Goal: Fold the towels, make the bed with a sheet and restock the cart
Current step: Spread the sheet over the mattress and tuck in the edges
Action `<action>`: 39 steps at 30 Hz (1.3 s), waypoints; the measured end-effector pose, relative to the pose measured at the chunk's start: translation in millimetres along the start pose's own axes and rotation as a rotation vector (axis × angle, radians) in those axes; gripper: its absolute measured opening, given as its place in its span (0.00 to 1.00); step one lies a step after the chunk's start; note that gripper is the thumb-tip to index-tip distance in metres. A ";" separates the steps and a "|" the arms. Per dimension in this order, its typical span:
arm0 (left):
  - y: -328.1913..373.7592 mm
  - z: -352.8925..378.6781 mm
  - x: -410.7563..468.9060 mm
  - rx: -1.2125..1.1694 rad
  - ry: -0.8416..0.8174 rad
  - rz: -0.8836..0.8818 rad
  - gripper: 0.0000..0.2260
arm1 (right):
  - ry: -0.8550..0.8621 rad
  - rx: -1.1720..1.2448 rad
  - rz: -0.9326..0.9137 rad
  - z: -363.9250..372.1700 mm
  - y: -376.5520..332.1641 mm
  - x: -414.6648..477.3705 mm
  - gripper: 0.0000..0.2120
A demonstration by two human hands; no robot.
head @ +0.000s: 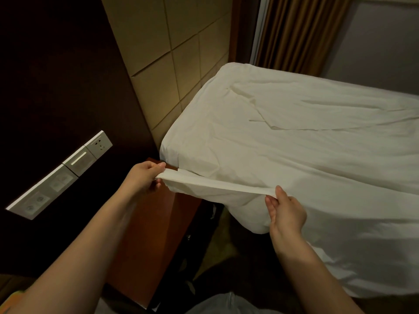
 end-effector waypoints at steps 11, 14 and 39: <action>0.8 2.8 5.1 -0.029 0.008 0.010 0.10 | 0.004 0.106 0.105 -1.6 7.4 4.2 0.06; 2.6 0.9 7.4 -0.048 0.003 0.014 0.10 | -0.006 0.107 0.121 -1.8 9.9 3.9 0.04; 24.1 19.0 29.4 0.182 0.020 0.191 0.22 | -0.031 -0.026 -0.036 19.2 7.7 -11.6 0.14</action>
Point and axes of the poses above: each hand's wrist, its own x-axis towards the middle knuckle, its own z-axis out of the palm, y = z × x, the point moved 3 cm from there along x, towards the middle knuckle, and after that the axes turned 15 degrees about -y, right-handed, at the moved point
